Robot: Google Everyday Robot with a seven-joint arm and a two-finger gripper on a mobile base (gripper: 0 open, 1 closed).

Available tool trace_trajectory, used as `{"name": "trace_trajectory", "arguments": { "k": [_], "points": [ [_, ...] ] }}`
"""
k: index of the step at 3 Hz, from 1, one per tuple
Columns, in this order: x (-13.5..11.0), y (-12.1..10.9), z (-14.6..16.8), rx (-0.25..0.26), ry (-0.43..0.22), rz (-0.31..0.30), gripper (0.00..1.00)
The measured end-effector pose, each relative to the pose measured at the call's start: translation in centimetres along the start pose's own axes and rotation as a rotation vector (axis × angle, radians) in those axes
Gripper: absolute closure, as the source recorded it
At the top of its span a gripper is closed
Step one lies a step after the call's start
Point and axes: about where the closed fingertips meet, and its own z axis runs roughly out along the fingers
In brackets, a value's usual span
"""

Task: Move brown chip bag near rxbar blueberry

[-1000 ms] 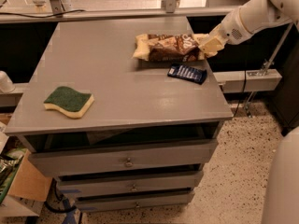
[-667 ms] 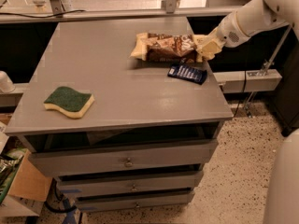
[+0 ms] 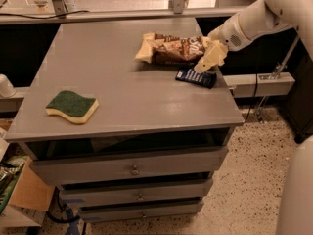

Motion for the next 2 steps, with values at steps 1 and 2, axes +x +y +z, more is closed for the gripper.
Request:
{"name": "trace_trajectory", "arguments": {
  "k": [1,2],
  "points": [
    [-0.2,-0.4,-1.3,0.032,-0.007,0.003,0.00],
    [0.0,-0.6,-4.3,0.082,-0.025,0.006,0.00]
  ]
}}
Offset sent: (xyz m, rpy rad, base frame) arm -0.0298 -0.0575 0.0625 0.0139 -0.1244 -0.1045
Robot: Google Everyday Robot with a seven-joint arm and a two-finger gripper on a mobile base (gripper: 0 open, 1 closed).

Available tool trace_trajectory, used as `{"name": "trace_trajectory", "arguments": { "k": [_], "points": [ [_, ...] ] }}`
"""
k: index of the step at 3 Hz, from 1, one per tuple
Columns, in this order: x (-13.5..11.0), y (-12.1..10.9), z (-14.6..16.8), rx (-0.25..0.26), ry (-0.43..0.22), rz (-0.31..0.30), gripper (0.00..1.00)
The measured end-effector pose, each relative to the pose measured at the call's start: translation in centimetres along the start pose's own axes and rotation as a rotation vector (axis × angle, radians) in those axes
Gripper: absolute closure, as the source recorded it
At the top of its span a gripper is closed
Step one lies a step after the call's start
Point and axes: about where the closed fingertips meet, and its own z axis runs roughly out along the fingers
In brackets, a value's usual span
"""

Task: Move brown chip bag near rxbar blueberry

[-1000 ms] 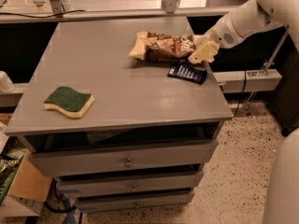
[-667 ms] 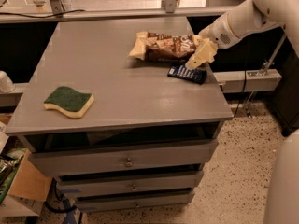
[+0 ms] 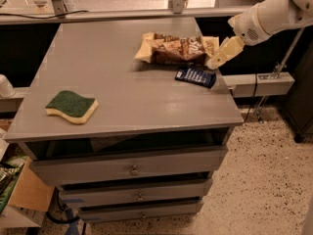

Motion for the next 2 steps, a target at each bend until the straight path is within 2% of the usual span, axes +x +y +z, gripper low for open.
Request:
{"name": "trace_trajectory", "arguments": {
  "k": [1,2],
  "points": [
    [0.67,-0.18,-3.41,0.071,-0.035,0.001,0.00],
    [0.67,-0.17,-3.40,0.071,-0.035,0.001,0.00]
  ]
}}
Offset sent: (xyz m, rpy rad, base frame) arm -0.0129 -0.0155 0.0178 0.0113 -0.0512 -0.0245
